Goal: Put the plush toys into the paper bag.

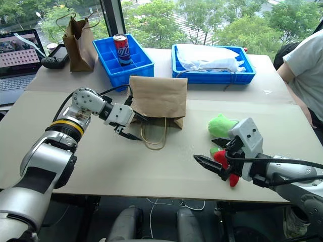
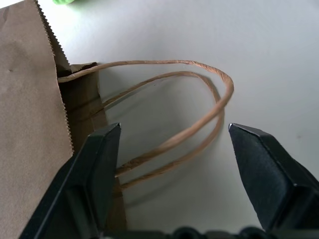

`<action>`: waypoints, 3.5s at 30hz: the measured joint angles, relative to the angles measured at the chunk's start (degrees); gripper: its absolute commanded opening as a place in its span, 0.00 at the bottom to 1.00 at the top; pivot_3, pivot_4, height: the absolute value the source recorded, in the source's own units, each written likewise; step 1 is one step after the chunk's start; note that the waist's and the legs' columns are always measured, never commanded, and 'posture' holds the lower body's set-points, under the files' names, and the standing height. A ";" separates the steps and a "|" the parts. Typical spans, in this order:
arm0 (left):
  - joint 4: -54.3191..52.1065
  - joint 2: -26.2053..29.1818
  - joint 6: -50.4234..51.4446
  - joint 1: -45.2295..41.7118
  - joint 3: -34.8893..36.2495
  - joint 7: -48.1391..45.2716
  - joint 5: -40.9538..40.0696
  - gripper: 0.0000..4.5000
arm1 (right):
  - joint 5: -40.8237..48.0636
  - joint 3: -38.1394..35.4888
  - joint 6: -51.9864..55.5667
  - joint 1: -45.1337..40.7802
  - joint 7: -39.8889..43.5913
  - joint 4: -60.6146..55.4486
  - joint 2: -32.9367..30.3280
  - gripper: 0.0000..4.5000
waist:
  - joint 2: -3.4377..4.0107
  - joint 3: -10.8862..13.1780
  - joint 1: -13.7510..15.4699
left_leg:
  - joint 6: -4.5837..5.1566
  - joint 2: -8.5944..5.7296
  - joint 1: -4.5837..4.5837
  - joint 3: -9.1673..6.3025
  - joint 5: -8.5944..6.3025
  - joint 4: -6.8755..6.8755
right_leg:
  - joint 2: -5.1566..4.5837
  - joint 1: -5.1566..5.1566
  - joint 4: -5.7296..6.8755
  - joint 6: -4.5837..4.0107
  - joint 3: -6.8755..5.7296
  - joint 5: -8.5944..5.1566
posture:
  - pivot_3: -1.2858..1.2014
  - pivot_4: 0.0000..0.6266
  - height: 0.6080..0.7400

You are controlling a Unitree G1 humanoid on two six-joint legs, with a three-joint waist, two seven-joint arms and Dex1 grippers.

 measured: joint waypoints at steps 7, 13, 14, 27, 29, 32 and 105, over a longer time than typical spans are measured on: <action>0.67 -1.69 1.56 -3.32 5.46 -1.44 -1.38 0.01 | -2.96 -0.09 -0.60 2.56 0.07 -0.81 0.33 1.00 | 0.00 0.00 -0.21 | 0.00 -0.01 0.01 -0.04 0.00 0.00 | 0.00 0.00 0.04 0.00 -0.02 0.00 | 0.52 0.24 0.65; -11.02 0.94 16.89 -3.28 4.02 -3.36 -10.65 0.01 | -3.26 1.51 -0.81 4.37 1.68 -1.59 1.47 1.00 | 0.01 0.00 -0.22 | 0.00 0.00 -0.19 -0.26 0.00 0.04 | 0.02 -0.07 0.05 0.01 -0.16 -0.01 | 0.52 0.24 0.65; -14.41 2.27 20.31 -3.36 3.36 -3.37 -12.45 0.01 | -3.27 1.76 -0.81 4.70 1.78 -1.80 1.78 1.00 | 0.01 0.00 -0.28 | 0.00 0.00 -0.19 -0.28 0.00 0.04 | 0.02 -0.06 0.05 0.01 -0.18 -0.01 | 0.52 0.24 0.65; -45.74 9.36 55.98 1.43 3.51 0.01 -20.68 0.01 | -4.88 3.61 -0.81 4.79 0.75 -2.62 4.25 1.00 | 0.03 -0.01 -0.21 | -0.02 -0.01 -0.02 -0.46 0.03 0.08 | 0.03 0.12 0.17 0.00 -0.36 -0.02 | 0.52 0.24 0.65; -48.19 9.33 60.27 2.02 4.86 2.16 -21.10 0.01 | -4.40 3.41 -0.81 4.15 0.30 -2.46 4.55 1.00 | 0.04 -0.01 -0.26 | -0.02 0.00 -0.01 -0.46 0.03 0.08 | 0.03 0.12 0.17 0.00 -0.36 -0.03 | 0.52 0.24 0.65; -51.32 8.95 64.49 4.49 5.52 4.33 -21.20 0.01 | -1.97 3.07 -0.92 0.44 -1.62 -2.29 6.70 1.00 | 0.04 -0.01 -0.44 | -0.02 0.01 0.05 -0.46 0.03 0.07 | 0.05 0.12 0.25 -0.01 -0.36 -0.02 | 0.52 0.24 0.65; -46.35 2.63 85.37 1.27 23.96 28.74 -30.24 0.00 | -36.95 13.18 -6.12 -30.04 8.38 35.90 8.81 0.99 | 0.32 0.15 -1.64 | -0.09 -0.04 0.11 -0.64 0.09 0.10 | 0.01 -0.04 0.77 -0.13 -0.64 -0.09 | 0.52 0.24 0.65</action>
